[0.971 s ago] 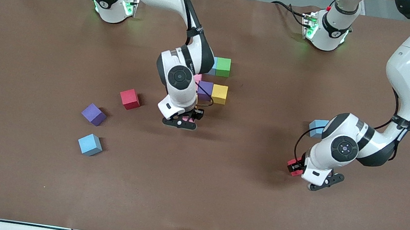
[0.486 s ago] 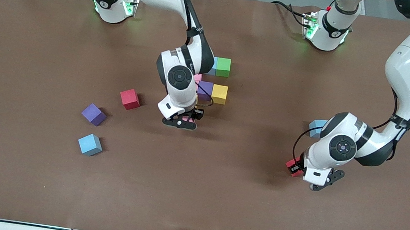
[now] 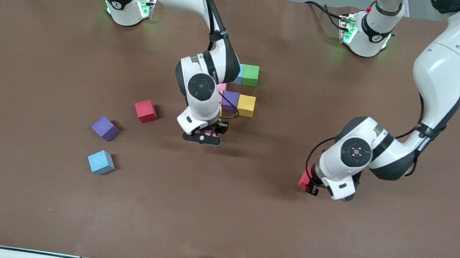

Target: Arrange 11 blocks into digit 3

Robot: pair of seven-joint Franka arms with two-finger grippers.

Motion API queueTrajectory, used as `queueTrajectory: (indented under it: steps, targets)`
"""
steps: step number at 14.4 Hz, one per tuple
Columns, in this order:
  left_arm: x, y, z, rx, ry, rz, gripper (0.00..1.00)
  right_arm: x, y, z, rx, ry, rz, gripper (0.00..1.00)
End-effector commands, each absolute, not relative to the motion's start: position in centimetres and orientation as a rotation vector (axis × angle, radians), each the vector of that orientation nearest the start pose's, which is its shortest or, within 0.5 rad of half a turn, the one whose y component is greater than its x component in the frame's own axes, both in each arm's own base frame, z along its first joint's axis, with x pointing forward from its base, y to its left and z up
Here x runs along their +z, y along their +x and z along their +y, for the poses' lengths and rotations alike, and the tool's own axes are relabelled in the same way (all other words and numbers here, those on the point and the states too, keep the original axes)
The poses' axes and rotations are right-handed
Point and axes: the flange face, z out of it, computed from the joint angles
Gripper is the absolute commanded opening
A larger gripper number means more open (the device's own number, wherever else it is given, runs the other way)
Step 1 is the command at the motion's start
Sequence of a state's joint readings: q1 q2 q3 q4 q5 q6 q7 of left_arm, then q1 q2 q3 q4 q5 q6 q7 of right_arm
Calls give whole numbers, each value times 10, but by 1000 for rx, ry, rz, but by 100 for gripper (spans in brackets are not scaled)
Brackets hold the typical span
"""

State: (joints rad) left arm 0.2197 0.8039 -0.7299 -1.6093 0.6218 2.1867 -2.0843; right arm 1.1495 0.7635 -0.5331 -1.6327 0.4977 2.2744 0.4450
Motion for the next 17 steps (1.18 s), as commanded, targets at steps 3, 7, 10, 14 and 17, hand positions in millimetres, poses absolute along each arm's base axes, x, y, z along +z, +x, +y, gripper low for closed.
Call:
queueTrajectory:
  steps: [3, 7, 10, 14, 17]
  targets:
    - [252, 622, -307, -11, -2094, -2366, 28, 218, 518, 435, 7, -3114, 42, 2]
    - [260, 605, -354, -7, -2049, -2430, 29, 216, 519, 433, 12, -3117, 44, 13]
    - [261, 596, -369, -6, -2076, -2409, 28, 217, 520, 433, 4, -3117, 41, 50]
    - [261, 596, -370, -9, -2080, -2406, 28, 217, 521, 434, -5, -3117, 34, 100]
    - [261, 596, -370, -7, -2079, -2406, 28, 219, 521, 435, -9, -3117, 30, 100]
